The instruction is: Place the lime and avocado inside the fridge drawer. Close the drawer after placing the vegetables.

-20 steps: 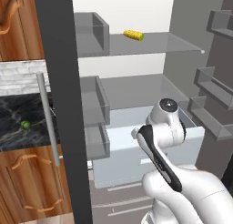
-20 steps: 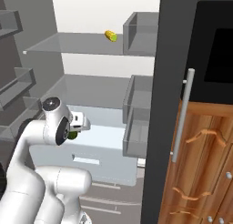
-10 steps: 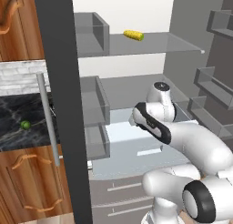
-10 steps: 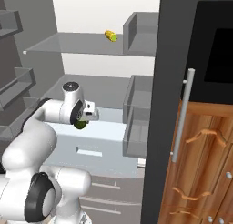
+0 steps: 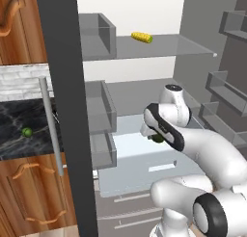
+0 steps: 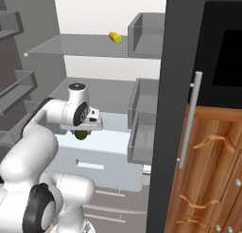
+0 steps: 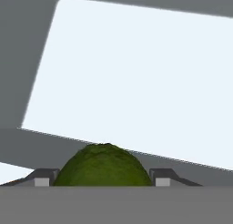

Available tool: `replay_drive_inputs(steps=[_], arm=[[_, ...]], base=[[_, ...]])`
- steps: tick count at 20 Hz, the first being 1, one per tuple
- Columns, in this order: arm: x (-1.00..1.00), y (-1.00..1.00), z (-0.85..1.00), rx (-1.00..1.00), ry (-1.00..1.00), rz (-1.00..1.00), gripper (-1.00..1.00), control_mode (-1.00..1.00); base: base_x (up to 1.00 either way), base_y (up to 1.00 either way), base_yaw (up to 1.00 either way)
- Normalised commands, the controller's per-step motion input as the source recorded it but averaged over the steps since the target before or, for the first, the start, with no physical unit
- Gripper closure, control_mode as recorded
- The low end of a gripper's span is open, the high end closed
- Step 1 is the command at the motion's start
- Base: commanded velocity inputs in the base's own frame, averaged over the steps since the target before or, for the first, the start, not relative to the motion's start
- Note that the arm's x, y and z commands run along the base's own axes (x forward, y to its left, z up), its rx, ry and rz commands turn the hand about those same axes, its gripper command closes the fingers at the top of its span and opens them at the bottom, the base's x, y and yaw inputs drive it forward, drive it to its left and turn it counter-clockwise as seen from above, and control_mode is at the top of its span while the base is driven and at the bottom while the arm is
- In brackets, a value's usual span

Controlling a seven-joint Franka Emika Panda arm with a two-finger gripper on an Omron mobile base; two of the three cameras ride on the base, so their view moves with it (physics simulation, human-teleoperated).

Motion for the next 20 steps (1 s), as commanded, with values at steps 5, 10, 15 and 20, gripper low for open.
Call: replay_drive_inputs(steps=[5,10,15,20], arm=[[0.77,-0.09,0.0,0.0,0.28,-0.05,1.0,-1.0],[-0.13,-0.06,-0.86,0.0,0.15,-0.02,1.0,-1.0],[-0.97,-0.28,-0.13,0.02,0.06,0.0,1.0,-1.0],[-0.01,-0.05,-0.07,0.0,0.16,0.0,1.0,-1.0]], base=[[0.0,0.0,0.0],[0.0,0.0,0.0],[0.0,0.0,0.0],[0.0,0.0,0.0]])
